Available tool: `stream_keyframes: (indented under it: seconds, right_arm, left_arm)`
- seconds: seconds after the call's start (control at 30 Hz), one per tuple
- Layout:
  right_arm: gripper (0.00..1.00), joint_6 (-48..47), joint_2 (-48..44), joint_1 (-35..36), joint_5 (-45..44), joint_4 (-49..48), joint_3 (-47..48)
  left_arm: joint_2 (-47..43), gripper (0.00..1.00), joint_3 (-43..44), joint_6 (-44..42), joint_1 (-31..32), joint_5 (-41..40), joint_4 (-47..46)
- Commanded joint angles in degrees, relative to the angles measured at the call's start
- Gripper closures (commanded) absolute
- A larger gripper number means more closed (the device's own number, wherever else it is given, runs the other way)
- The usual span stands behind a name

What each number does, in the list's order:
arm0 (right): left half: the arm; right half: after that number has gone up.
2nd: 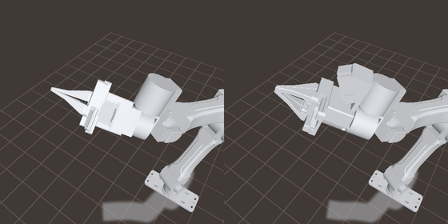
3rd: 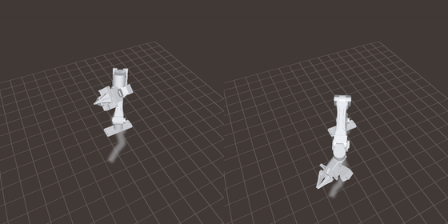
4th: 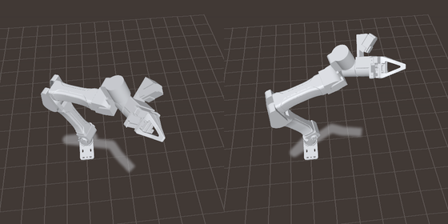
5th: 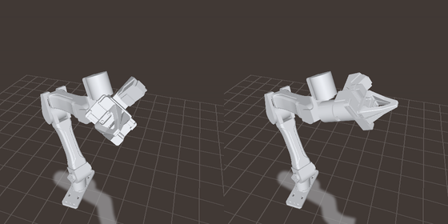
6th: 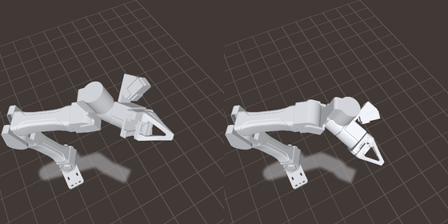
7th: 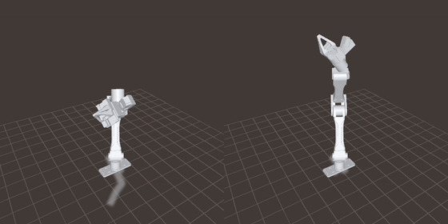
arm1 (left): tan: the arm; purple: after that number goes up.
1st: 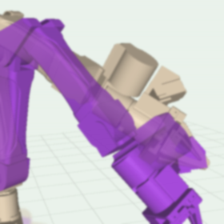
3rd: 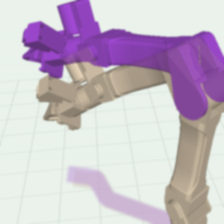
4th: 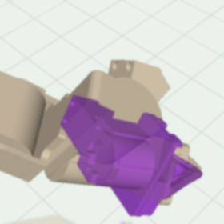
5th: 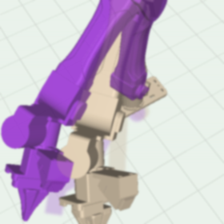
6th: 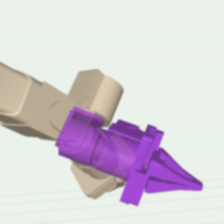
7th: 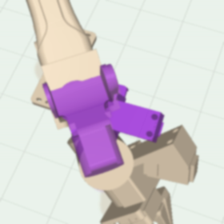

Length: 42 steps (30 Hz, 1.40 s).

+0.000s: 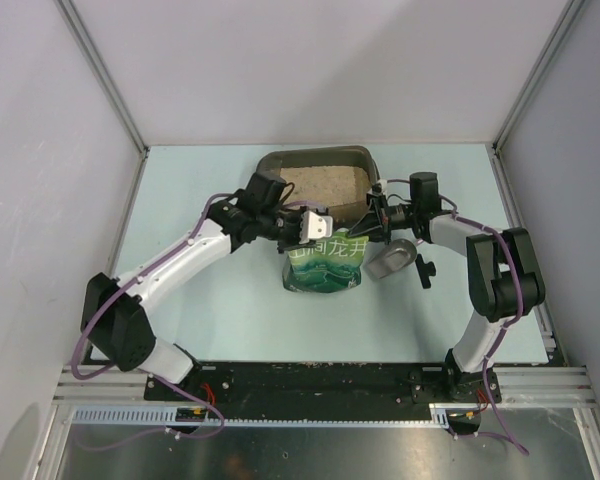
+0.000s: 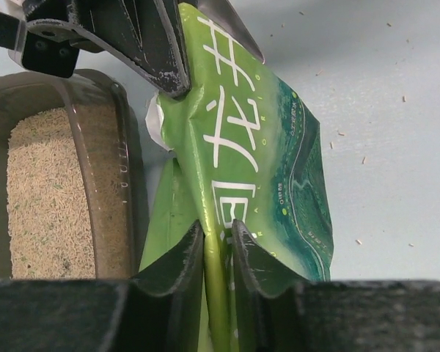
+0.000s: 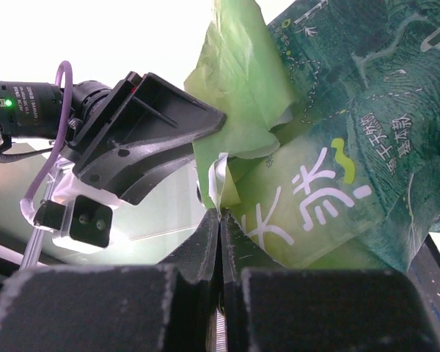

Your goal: Fill the litter box with clean litter

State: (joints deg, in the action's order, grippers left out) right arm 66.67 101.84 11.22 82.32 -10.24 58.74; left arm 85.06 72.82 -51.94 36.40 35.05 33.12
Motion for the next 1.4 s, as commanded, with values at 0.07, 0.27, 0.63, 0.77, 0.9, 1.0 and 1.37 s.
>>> stream_keyframes:
  seconds: [0.07, 0.27, 0.63, 0.77, 0.9, 1.0, 1.37]
  right_arm:
    - [0.85, -8.3, -1.03, -6.02, -0.49, 1.65, 4.71]
    - [0.6, -37.02, -6.3, -14.83, -14.1, 18.65, 17.62]
    - [0.48, -111.89, -27.13, 6.51, -34.85, 43.01, 12.81]
    - [0.45, -116.76, -29.5, 9.96, -37.85, 40.31, 8.15]
    - [0.42, -120.72, -29.25, 12.5, -38.47, 38.63, 6.3]
    - [0.41, -121.95, -28.37, 13.73, -38.82, 36.88, 4.98]
    - [0.41, -123.54, -24.41, 15.85, -39.87, 32.57, 3.05]
  left_arm:
    - [1.16, 0.83, 1.45, 4.83, -0.72, 0.98, 0.8]
    - [2.66, 0.88, 1.8, 9.31, -1.68, 3.79, 0.89]
    - [3.54, 0.88, 3.12, 13.53, -3.44, 7.84, 0.89]
    - [4.15, 0.89, 3.38, 14.59, -4.15, 9.07, 0.8]
    - [4.42, 0.89, 3.65, 15.82, -4.59, 10.65, 0.8]
    - [4.59, 0.89, 3.74, 15.91, -4.67, 11.01, 0.8]
    - [4.77, 0.9, 4.09, 16.26, -5.73, 12.94, 0.89]
